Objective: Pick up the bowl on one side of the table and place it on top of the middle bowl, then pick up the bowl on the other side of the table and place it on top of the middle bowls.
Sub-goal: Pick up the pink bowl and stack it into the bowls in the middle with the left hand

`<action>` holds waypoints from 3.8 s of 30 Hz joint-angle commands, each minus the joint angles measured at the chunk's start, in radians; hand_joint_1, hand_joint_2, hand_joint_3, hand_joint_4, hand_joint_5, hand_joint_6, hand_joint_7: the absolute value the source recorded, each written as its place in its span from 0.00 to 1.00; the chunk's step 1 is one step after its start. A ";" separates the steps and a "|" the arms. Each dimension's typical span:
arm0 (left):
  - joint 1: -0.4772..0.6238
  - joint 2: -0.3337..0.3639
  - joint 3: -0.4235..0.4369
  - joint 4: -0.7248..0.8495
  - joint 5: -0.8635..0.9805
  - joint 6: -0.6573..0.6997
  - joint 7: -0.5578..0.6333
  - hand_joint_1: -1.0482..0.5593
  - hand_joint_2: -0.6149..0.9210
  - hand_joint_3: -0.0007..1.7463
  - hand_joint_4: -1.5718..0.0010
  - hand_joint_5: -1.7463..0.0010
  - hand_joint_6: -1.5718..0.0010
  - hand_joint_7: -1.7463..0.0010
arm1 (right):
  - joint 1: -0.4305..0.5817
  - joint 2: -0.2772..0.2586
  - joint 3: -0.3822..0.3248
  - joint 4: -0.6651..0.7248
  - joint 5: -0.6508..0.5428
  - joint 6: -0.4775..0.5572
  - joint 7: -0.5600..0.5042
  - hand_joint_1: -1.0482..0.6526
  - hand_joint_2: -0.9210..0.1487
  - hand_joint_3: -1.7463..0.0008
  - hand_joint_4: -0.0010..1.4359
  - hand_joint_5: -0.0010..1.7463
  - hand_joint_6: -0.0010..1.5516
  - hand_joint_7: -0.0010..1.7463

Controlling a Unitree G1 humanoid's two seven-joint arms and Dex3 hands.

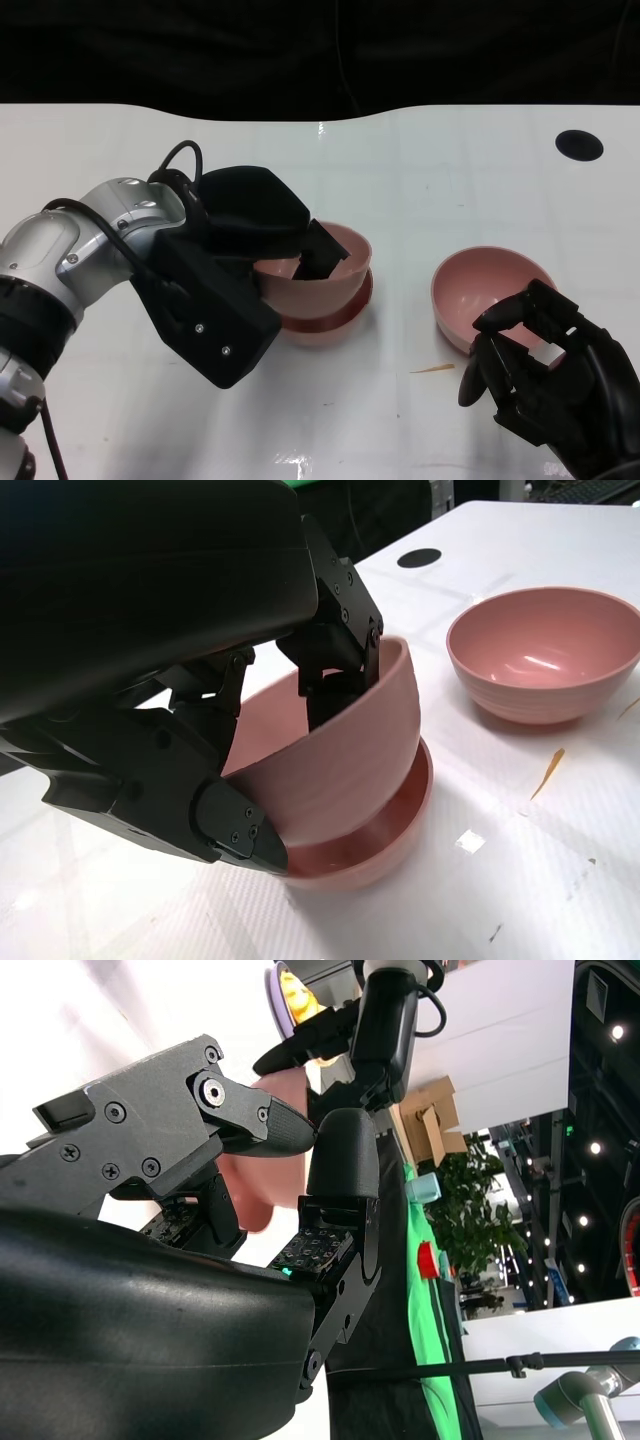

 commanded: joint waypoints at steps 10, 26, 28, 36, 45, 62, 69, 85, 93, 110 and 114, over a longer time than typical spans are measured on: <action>-0.033 -0.010 -0.024 0.043 0.028 -0.010 0.053 0.59 0.99 0.01 0.50 0.05 0.47 0.35 | 0.012 0.010 0.007 -0.003 -0.009 -0.015 -0.012 0.51 0.24 0.56 0.59 0.95 0.51 0.74; -0.031 -0.002 -0.046 0.055 0.057 -0.017 0.091 0.57 0.97 0.00 0.51 0.06 0.46 0.44 | 0.027 0.011 0.020 -0.019 -0.016 -0.020 -0.019 0.49 0.24 0.57 0.58 0.96 0.50 0.75; -0.030 -0.001 -0.048 0.060 0.066 -0.023 0.110 0.57 0.96 0.00 0.50 0.06 0.44 0.48 | 0.028 0.011 0.021 -0.020 -0.019 -0.019 -0.022 0.49 0.24 0.57 0.58 0.97 0.50 0.74; -0.024 0.018 -0.056 0.056 0.118 0.010 0.155 0.26 1.00 0.14 0.64 0.94 0.53 0.97 | 0.030 0.009 0.025 -0.027 -0.017 -0.014 -0.025 0.50 0.23 0.58 0.57 0.96 0.51 0.74; 0.018 0.042 -0.058 -0.012 0.149 0.073 0.191 0.08 1.00 0.32 0.94 1.00 0.74 1.00 | 0.035 0.007 0.027 -0.037 -0.021 -0.003 -0.038 0.49 0.23 0.58 0.58 0.96 0.52 0.73; 0.059 0.066 -0.048 -0.054 0.134 0.096 0.184 0.10 1.00 0.32 0.94 1.00 0.75 1.00 | 0.037 0.003 0.022 -0.034 -0.012 -0.010 -0.031 0.50 0.23 0.57 0.58 0.97 0.51 0.74; 0.120 0.067 -0.048 -0.035 0.159 0.092 0.318 0.10 1.00 0.35 1.00 1.00 0.85 1.00 | 0.038 -0.004 0.019 -0.034 -0.008 -0.009 -0.024 0.50 0.24 0.57 0.58 0.96 0.52 0.74; 0.185 0.029 -0.074 0.033 0.198 0.158 0.494 0.09 1.00 0.37 1.00 1.00 1.00 1.00 | 0.046 -0.004 0.021 -0.052 -0.008 0.000 -0.027 0.50 0.23 0.58 0.58 0.96 0.51 0.74; 0.194 0.023 -0.089 0.051 0.201 0.175 0.525 0.09 1.00 0.39 1.00 1.00 1.00 1.00 | 0.049 -0.006 0.020 -0.057 -0.006 0.006 -0.025 0.50 0.24 0.57 0.57 0.97 0.51 0.74; 0.188 0.025 -0.114 0.065 0.208 0.199 0.532 0.08 1.00 0.39 1.00 1.00 1.00 1.00 | 0.047 -0.007 0.019 -0.056 -0.011 0.005 -0.027 0.50 0.24 0.57 0.58 0.97 0.52 0.74; 0.189 0.023 -0.115 0.071 0.202 0.206 0.520 0.07 1.00 0.39 1.00 1.00 1.00 1.00 | 0.046 -0.009 0.017 -0.050 -0.006 -0.003 -0.016 0.49 0.24 0.57 0.57 0.97 0.51 0.74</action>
